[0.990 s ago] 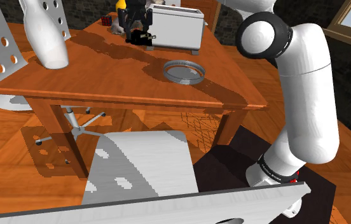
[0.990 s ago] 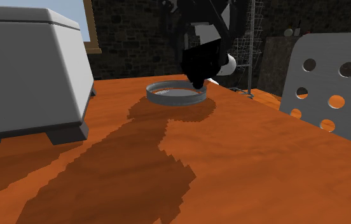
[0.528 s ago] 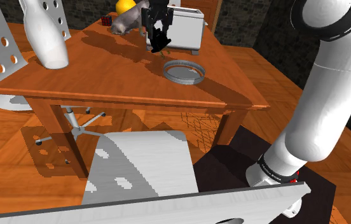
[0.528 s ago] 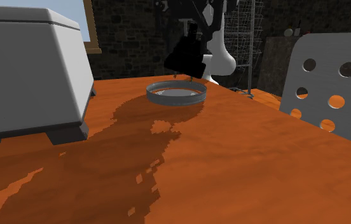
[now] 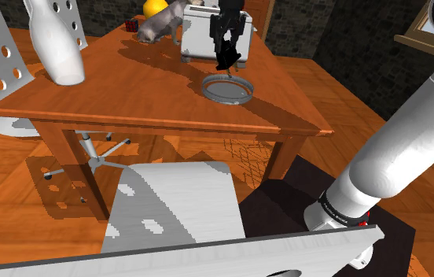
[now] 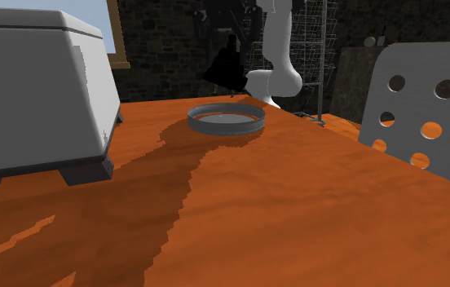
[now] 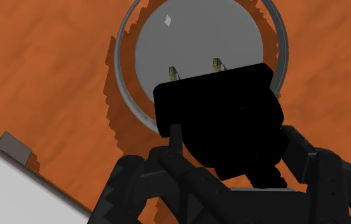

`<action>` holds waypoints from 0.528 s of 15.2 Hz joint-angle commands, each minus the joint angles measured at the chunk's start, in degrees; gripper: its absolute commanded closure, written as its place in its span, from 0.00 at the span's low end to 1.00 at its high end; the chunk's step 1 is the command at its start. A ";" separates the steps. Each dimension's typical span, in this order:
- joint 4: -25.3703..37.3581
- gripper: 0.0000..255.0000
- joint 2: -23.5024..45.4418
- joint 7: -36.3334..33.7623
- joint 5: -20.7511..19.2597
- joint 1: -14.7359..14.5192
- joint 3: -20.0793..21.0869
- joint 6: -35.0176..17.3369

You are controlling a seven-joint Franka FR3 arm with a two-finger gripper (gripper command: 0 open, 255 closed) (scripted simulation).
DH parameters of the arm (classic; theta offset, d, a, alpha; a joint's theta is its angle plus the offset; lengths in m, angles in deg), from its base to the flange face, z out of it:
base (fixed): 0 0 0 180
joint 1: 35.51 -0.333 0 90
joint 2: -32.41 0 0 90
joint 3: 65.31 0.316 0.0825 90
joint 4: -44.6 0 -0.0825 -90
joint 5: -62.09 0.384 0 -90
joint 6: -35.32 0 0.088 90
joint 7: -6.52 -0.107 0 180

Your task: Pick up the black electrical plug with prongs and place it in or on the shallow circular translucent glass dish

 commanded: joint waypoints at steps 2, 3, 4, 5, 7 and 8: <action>-4.04 1.00 -2.40 1.37 0.32 0.56 -0.73 -1.65; -4.95 1.00 -2.52 1.39 0.33 0.55 -0.73 -2.44; -5.84 1.00 -2.63 1.40 0.35 0.55 -0.73 -3.22; -6.72 1.00 -2.72 1.41 0.36 0.55 -0.73 -4.01; -8.42 1.00 -2.86 1.43 0.38 0.54 -0.72 -5.57; -9.25 1.00 -2.91 1.44 0.39 0.53 -0.72 -6.35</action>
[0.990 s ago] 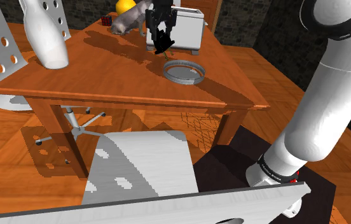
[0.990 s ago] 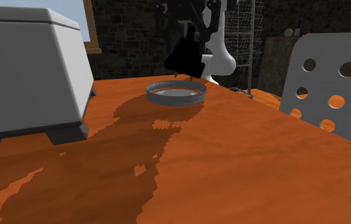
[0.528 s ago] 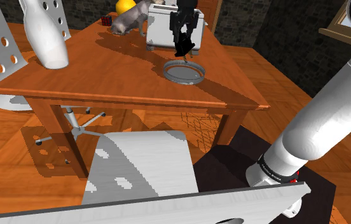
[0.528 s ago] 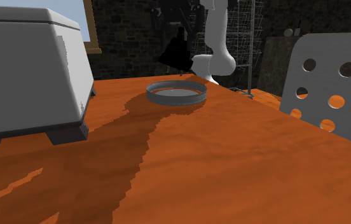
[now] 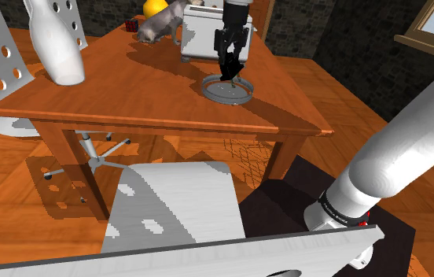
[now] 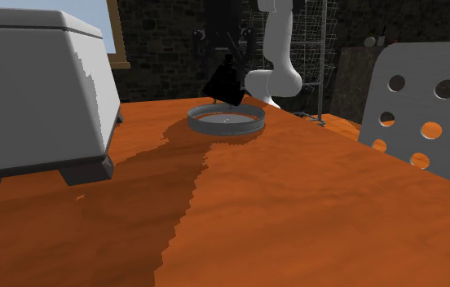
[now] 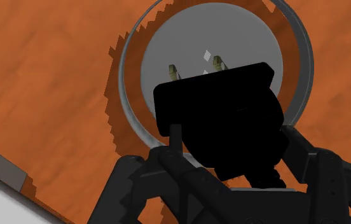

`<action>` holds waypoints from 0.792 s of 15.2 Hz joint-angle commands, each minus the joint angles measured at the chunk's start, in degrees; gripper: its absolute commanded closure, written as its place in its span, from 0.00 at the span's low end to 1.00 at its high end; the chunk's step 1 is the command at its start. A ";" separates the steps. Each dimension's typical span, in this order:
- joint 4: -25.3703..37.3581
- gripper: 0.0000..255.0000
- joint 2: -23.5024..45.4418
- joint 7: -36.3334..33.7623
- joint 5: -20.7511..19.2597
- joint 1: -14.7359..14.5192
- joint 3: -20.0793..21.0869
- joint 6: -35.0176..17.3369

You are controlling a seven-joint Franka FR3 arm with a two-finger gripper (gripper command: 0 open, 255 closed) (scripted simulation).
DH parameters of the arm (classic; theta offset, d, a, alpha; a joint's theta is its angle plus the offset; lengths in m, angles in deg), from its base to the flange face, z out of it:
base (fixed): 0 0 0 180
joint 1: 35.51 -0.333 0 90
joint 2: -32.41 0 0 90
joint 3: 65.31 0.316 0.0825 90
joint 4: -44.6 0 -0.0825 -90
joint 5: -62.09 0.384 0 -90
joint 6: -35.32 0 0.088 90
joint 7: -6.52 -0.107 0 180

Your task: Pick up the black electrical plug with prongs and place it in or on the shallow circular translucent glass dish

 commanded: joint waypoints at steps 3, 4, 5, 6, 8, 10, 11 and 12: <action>-3.12 1.00 -0.08 -0.05 0.02 -0.05 0.06 -3.07; -3.89 1.00 -0.08 -0.04 0.03 -0.05 0.07 -3.84; -4.64 1.00 -0.07 -0.04 0.03 -0.06 0.07 -4.61; -5.39 1.00 -0.05 -0.04 0.03 -0.07 0.08 -5.38; -6.44 1.00 0.01 -0.04 0.03 -0.09 0.08 -6.49; -6.44 1.00 0.01 -0.04 0.03 -0.10 0.07 -6.49; -6.44 1.00 0.01 -0.04 0.03 -0.11 0.06 -6.49; -6.44 1.00 0.01 -0.04 0.03 -0.12 0.05 -6.49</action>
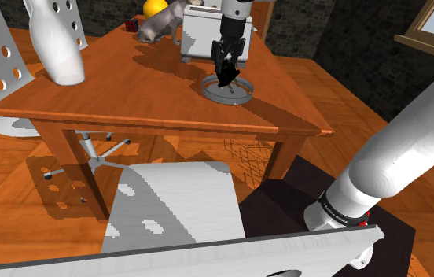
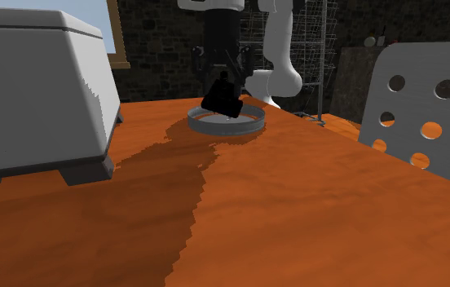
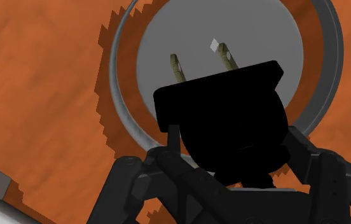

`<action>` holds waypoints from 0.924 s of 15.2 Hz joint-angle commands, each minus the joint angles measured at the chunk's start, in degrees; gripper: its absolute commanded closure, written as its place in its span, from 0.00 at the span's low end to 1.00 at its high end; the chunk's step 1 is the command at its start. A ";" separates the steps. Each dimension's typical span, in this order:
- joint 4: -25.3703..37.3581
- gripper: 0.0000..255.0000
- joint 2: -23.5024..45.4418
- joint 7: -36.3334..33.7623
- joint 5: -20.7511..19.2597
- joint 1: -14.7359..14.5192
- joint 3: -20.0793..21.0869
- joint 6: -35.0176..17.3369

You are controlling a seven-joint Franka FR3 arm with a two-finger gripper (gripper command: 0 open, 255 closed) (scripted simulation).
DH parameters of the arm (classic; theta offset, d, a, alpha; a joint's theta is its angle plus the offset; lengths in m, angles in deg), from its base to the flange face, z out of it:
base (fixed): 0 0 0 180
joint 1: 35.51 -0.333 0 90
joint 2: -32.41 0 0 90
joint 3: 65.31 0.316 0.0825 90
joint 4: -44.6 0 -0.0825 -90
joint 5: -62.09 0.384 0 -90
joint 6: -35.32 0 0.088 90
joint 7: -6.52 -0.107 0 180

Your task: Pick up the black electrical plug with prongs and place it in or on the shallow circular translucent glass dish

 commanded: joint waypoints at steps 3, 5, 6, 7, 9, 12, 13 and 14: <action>-0.51 1.00 0.37 0.02 0.09 -0.09 0.06 1.88; -0.51 0.00 0.12 0.05 0.13 -0.09 0.04 2.12; -0.32 0.00 0.39 -0.01 0.10 -0.11 0.07 2.05; -0.22 0.00 0.49 0.04 0.08 -0.08 0.05 2.05; -0.51 0.00 0.37 0.02 0.09 -0.09 0.06 1.88; 5.25 0.00 0.35 0.00 0.06 -0.05 0.00 7.65; 6.89 0.00 0.46 -0.02 0.04 -0.04 -0.01 9.19; 6.89 0.00 0.46 -0.02 0.04 -0.04 -0.01 9.19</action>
